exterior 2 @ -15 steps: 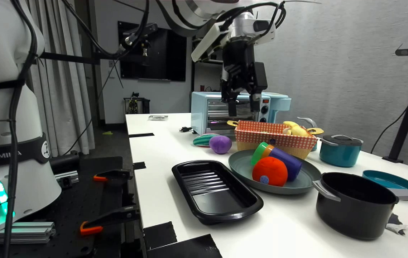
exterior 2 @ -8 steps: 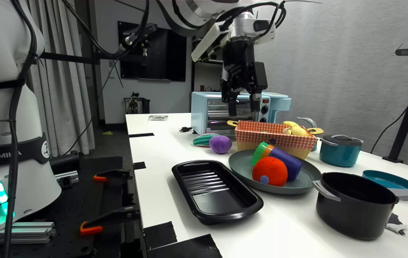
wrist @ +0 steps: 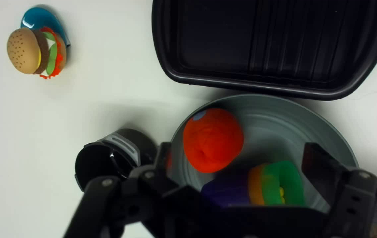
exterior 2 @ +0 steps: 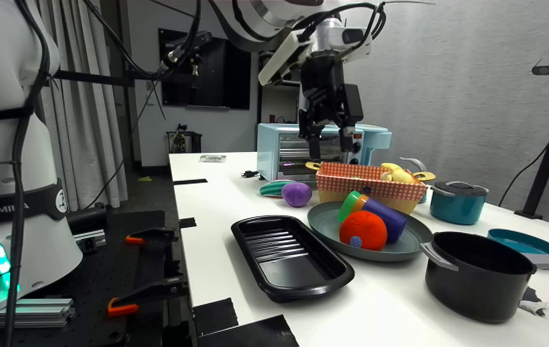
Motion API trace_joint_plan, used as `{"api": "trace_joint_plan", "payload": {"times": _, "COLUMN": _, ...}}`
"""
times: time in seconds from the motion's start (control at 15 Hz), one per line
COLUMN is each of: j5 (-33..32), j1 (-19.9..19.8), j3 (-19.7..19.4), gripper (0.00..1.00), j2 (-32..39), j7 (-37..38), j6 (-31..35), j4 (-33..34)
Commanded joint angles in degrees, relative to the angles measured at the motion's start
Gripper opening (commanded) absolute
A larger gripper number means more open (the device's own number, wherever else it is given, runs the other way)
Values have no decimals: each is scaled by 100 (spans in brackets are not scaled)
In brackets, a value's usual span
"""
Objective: Set the cups upright then put the banana plush toy on the plate
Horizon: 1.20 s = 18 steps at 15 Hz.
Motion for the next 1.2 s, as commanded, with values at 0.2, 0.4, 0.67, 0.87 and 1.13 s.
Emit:
{"api": "trace_joint_plan", "payload": {"times": 0.2, "j5": -916, "j1": 77, "j3": -20, "gripper": 100, "j2": 652, "j7": 542, "j6": 69, "j4": 536}}
{"api": "trace_joint_plan", "payload": {"times": 0.4, "j5": -1107, "j1": 190, "j3": -37, "gripper": 100, "j2": 994, "j7": 635, "j6": 98, "j4": 820}}
{"api": "trace_joint_plan", "payload": {"times": 0.67, "j5": -1147, "j1": 365, "j3": -72, "gripper": 100, "j2": 1407, "j7": 648, "j6": 140, "j4": 1128}}
{"api": "trace_joint_plan", "payload": {"times": 0.87, "j5": -1134, "j1": 483, "j3": -105, "gripper": 100, "j2": 1687, "j7": 619, "j6": 172, "j4": 1323}}
{"api": "trace_joint_plan", "payload": {"times": 1.13, "j5": -1179, "j1": 623, "j3": -154, "gripper": 100, "j2": 2029, "j7": 610, "j6": 204, "j4": 1545}}
